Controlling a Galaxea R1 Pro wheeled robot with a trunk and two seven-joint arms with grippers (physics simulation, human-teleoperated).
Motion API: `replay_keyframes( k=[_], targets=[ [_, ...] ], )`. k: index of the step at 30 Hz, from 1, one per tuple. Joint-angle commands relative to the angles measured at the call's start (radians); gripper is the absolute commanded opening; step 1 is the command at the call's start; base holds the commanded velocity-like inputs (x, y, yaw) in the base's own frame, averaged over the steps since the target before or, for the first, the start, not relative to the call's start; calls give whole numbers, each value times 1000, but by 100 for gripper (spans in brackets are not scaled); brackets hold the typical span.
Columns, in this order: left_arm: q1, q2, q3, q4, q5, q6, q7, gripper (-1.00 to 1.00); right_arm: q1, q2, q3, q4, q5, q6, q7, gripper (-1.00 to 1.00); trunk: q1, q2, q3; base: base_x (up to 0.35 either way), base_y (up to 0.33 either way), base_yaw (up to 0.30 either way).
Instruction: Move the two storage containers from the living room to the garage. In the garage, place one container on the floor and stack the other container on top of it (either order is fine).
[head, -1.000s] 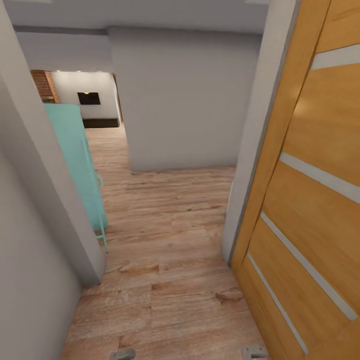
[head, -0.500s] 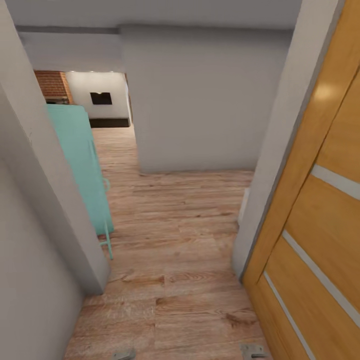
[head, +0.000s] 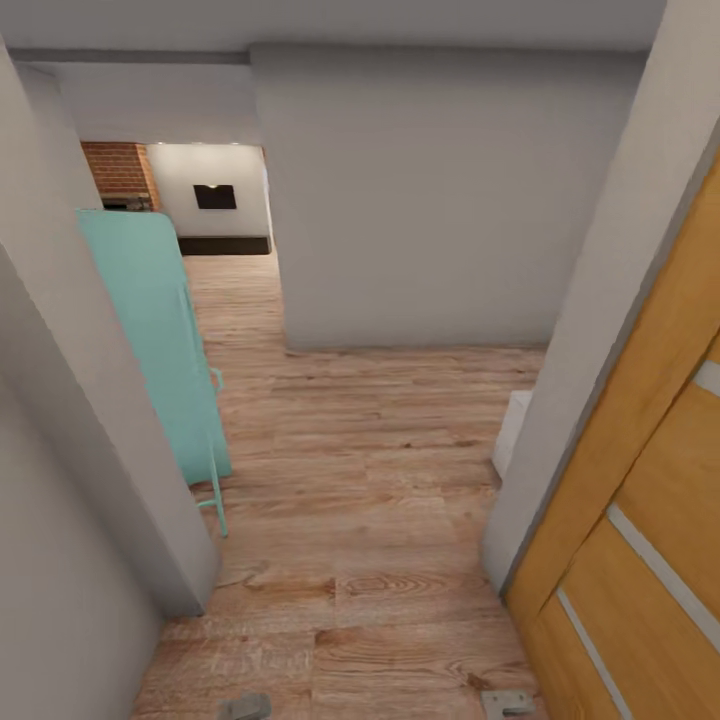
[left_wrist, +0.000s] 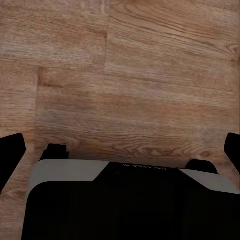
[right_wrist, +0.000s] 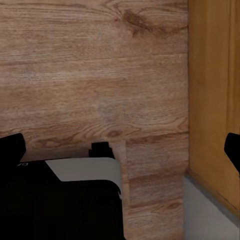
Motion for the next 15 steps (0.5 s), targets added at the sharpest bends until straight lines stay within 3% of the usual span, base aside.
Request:
replay_keyframes(
  k=[1,15],
  targets=[
    [0,-1,8,-2,0,7,-6,100,0,0,9,-2,-7,7,-6,100,1,-2,-2,333,0,76],
    [0,-1,8,-2,0,7,-6,100,0,-3,9,10,-11,8,-7,100,1,-2,-2,333,0,12]
  ],
)
